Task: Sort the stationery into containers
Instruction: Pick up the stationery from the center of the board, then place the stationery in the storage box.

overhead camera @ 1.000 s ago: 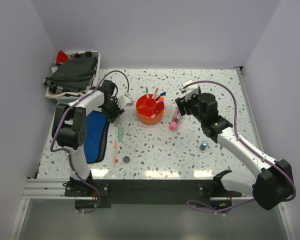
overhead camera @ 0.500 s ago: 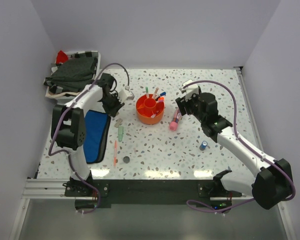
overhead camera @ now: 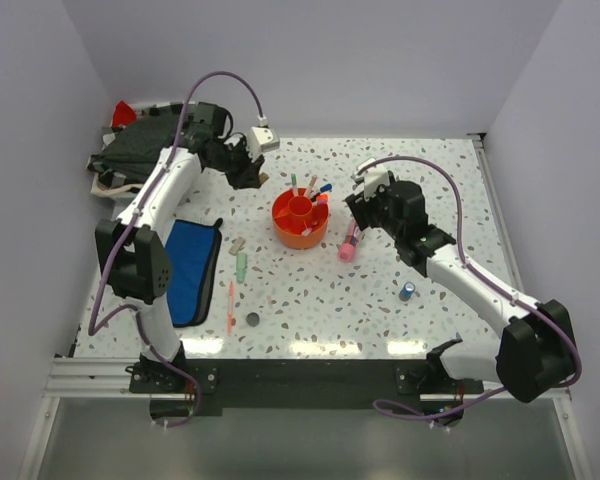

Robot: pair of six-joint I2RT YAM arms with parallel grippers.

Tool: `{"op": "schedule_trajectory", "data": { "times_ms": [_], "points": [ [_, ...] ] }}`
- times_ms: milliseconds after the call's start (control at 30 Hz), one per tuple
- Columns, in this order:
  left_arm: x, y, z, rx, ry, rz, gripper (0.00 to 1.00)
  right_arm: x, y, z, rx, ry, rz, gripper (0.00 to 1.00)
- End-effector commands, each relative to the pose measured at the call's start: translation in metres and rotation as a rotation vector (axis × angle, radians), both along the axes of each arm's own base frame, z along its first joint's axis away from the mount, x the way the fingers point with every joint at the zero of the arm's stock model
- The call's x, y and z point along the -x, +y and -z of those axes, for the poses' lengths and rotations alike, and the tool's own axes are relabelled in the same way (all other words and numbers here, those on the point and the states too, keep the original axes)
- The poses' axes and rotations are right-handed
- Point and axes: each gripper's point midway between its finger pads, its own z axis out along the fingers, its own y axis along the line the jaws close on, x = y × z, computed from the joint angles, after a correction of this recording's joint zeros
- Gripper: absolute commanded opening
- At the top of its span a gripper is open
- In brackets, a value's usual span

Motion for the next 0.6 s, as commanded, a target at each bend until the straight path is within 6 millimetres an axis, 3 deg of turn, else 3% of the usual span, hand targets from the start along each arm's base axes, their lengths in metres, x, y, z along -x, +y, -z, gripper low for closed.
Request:
{"op": "schedule_trajectory", "data": {
  "times_ms": [0, 367, 567],
  "points": [
    [0.007, -0.046, -0.016, 0.164, 0.017, 0.137, 0.15, -0.011, 0.001, -0.037, -0.022, -0.094, 0.006, 0.68],
    [0.012, -0.062, 0.026, 0.174, 0.137, 0.139, 0.15, -0.008, -0.005, -0.032, -0.016, -0.084, 0.017, 0.68],
    [0.008, -0.065, 0.04, 0.148, 0.161, 0.098, 0.27, -0.008, -0.008, -0.032, -0.01, -0.088, 0.022, 0.68]
  ]
}}
